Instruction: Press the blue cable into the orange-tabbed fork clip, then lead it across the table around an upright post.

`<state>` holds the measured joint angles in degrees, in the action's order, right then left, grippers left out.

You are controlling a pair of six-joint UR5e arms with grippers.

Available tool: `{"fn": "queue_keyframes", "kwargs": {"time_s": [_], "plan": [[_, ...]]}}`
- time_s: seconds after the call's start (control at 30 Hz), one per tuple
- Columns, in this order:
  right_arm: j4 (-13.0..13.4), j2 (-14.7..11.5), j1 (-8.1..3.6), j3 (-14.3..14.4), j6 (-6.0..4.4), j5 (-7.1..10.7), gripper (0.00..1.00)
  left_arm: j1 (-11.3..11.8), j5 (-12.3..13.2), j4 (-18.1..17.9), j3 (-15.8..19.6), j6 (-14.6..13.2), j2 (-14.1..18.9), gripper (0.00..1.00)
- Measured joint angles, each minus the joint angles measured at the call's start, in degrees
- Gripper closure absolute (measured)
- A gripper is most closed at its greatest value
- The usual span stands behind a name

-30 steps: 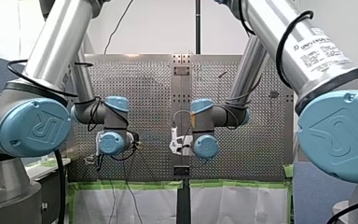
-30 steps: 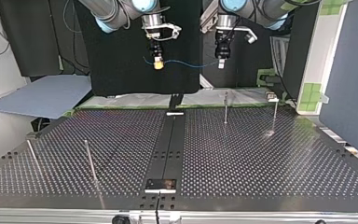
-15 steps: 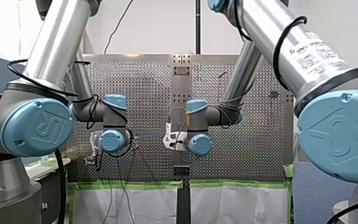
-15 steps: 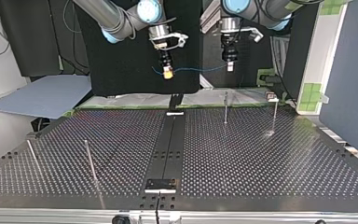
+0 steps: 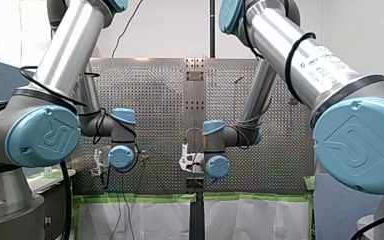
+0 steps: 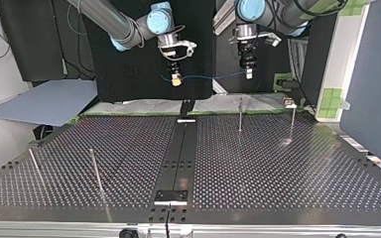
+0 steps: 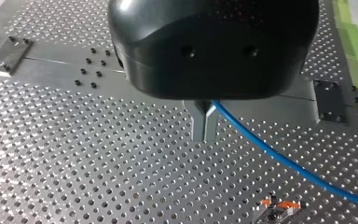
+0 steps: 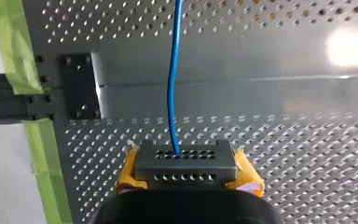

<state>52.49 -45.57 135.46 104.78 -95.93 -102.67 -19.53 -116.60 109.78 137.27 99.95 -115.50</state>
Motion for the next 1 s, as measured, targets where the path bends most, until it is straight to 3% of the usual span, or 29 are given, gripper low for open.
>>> {"fn": "queue_keyframes", "kwargs": {"time_s": [0.23,0.67,1.0], "plan": [[-0.40,2.54,-1.32,-2.56,0.00,0.89,1.00,1.14,1.25,-2.05,-1.83,1.70,-2.98,1.00],[-4.76,6.09,-2.28,-8.47,0.33,2.93,1.00,3.16,1.70,2.59,-5.75,1.74,-8.87,0.98],[-6.23,7.38,-3.23,-12.73,0.54,5.23,1.00,7.17,5.22,4.91,-9.70,1.26,-12.43,0.98]]}}
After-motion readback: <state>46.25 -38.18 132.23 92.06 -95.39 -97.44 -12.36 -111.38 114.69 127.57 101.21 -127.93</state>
